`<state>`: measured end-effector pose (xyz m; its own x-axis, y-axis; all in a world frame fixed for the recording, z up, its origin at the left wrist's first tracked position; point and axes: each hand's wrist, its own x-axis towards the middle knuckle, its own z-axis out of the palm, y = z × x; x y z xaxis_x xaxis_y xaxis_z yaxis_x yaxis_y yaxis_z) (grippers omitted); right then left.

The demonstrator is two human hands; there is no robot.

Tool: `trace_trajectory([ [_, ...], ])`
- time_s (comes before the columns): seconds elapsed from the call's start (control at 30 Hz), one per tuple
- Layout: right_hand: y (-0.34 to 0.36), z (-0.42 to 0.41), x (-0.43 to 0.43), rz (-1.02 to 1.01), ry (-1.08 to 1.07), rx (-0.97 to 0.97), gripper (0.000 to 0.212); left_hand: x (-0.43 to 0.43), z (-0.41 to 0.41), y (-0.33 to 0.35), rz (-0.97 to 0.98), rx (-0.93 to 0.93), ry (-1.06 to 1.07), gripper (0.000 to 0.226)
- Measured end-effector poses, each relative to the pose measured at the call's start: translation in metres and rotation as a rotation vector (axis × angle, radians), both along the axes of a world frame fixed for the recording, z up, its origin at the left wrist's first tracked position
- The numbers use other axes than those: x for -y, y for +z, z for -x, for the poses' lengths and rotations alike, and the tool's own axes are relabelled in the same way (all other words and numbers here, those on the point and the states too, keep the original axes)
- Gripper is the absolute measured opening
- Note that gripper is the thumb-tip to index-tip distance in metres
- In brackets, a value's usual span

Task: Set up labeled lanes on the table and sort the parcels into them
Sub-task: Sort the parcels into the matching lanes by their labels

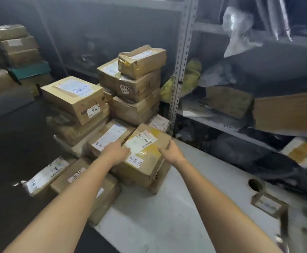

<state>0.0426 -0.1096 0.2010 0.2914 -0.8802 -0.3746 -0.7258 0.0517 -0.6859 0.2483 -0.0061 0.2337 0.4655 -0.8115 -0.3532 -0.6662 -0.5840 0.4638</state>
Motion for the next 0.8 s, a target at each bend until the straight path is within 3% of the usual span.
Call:
trace_trajectory([
  [0.13,-0.020,-0.014,0.001,-0.095,-0.139,0.164,0.064,0.026,-0.011,-0.014,0.011,-0.083,-0.008,0.061],
  [0.3,-0.033,-0.036,-0.011,-0.152,-0.288,0.225,0.085,0.049,-0.030,-0.030,-0.016,-0.180,-0.076,0.058],
  [0.4,-0.040,-0.043,-0.018,-0.194,-0.409,0.309,0.075,0.052,-0.036,-0.031,-0.027,-0.153,-0.183,0.055],
  [0.5,-0.043,-0.048,-0.028,-0.239,-0.491,0.403,0.072,0.058,-0.045,-0.033,-0.027,-0.301,-0.243,0.057],
  [0.8,-0.044,-0.058,-0.036,-0.214,-0.587,0.444,0.068,0.066,-0.047,-0.039,-0.078,-0.491,-0.172,0.063],
])
